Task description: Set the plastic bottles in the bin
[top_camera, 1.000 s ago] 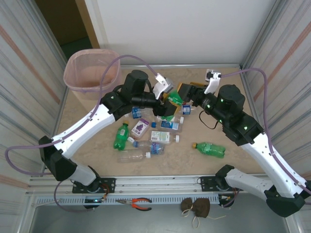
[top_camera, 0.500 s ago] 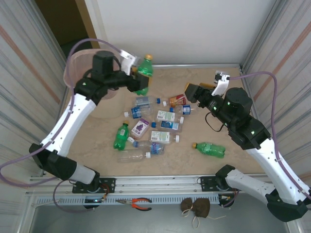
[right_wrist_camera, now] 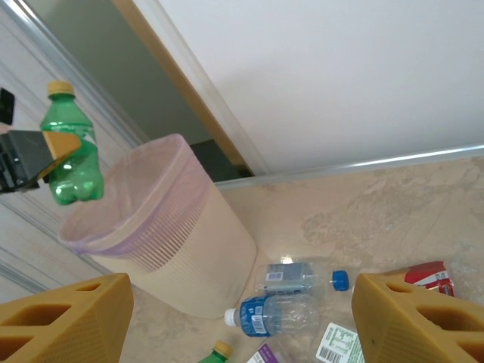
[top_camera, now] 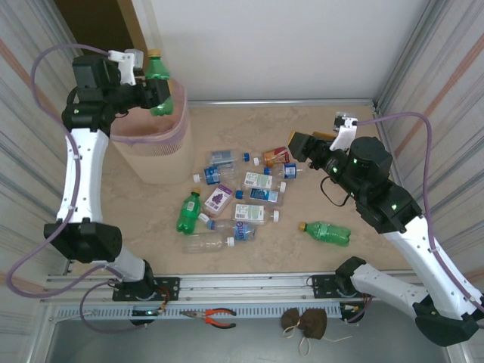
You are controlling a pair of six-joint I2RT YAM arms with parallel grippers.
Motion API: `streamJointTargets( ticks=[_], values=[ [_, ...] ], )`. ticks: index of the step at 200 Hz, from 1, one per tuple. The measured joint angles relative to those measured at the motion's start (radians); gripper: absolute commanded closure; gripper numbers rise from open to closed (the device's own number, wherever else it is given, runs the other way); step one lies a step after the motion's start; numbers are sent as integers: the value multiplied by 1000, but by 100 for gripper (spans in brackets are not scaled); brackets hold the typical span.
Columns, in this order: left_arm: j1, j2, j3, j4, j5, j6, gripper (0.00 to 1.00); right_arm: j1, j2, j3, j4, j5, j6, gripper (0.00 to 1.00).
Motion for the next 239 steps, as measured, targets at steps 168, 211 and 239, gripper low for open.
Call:
streamJointTargets(
  ticks=[168,211,239],
  values=[
    [55,322,-76,-135,54,72,48,0,0,-1,-1,-1,1,24],
    [31,383,-100,-152,28,109,46,-1,3,-1,0,-1,1,24],
    [2,406,-91,-177,-7,147,44,-2,15,-1,0,-1,1,24]
  ],
)
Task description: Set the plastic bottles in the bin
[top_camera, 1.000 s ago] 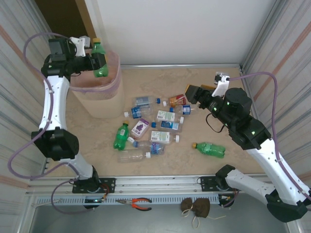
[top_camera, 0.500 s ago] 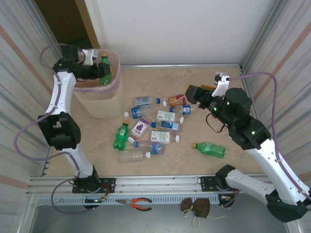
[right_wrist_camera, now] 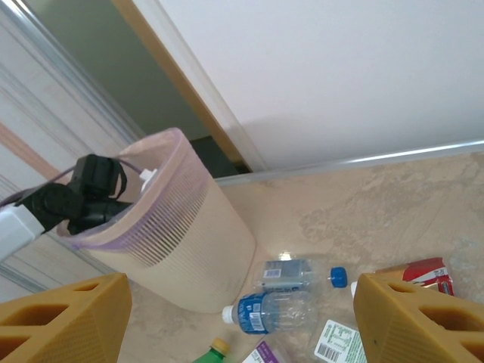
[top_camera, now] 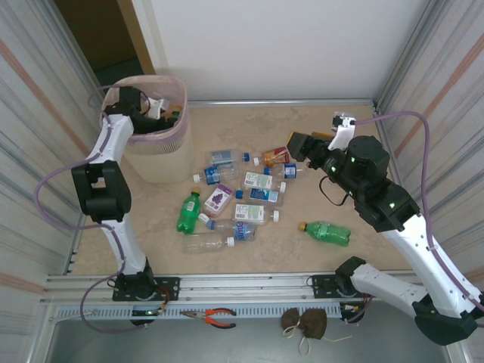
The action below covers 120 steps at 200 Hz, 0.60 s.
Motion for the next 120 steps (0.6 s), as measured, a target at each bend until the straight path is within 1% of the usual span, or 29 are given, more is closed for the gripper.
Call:
streamJointTargets(
  ticks=[28,65,98,120],
  values=[
    [-21,25,45,-37,-48,27,41,-8,11,0,0,-3,0,23],
    [-37,54,90,-60,-112,48,34,-23,13,0,-2,-7,0,23],
    [-40,52,95,-78,-173,53,26,-43,19,0,-23,-7,4,23],
    [-39,69,68,-100,-215,54,23,-61,33,0,-61,-6,8,23]
  ],
)
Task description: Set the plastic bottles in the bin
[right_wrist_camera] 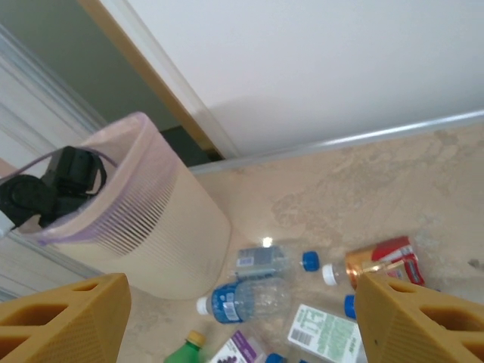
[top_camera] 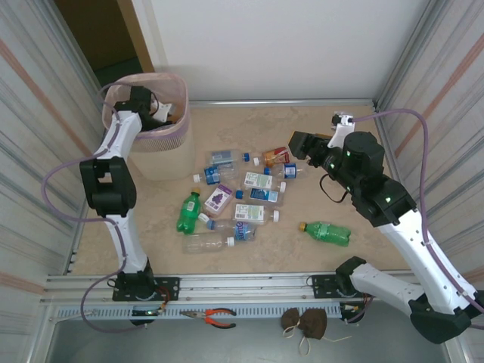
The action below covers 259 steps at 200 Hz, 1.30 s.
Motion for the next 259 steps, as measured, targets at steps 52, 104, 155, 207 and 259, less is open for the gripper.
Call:
streamJointTargets(
  ticks=[52,104,155,207,259],
  values=[
    [2,-36,-2,-22,-3,-4,21,-43,34,0,-132,4,50,20],
    [8,-105,47,-55,30,-9,21,-87,27,0,-257,6,106,17],
    [26,-218,63,-57,62,-13,21,-103,-1,-49,-404,32,220,16],
    [27,-357,-29,-5,103,-27,21,-109,-9,-113,-641,118,552,14],
    [31,-500,-243,183,161,-57,21,-140,-45,-315,-743,97,902,12]
  ],
)
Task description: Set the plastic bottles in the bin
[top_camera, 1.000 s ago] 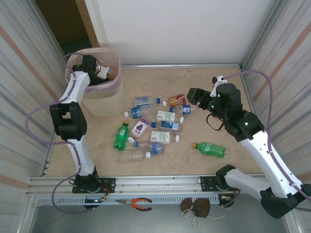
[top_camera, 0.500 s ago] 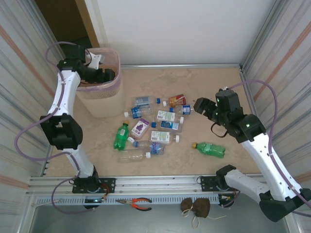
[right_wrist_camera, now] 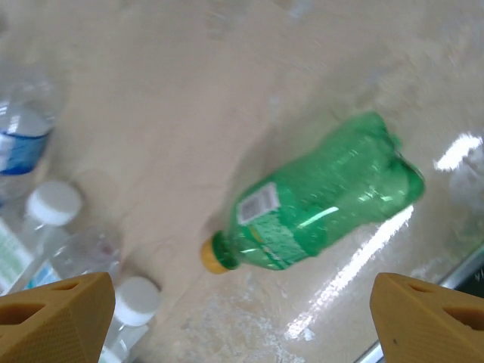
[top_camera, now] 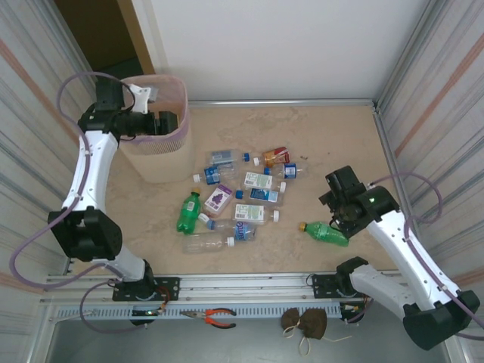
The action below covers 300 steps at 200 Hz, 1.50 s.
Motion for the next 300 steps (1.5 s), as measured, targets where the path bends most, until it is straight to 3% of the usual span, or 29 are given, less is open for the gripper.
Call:
streamJointTargets(
  ticks=[61,132,244,300],
  values=[
    [3,-58,-93,119,46,-3,21,-42,-66,-218,74,-110,293,1],
    [3,-74,-98,137,61,-4,20,-153,-40,-297,195,-152,355,2],
    [3,-178,-53,103,60,-8,19,-347,50,-436,376,-159,291,20],
    [3,-191,-26,87,61,-31,19,-381,65,-467,415,-158,232,36]
  ],
)
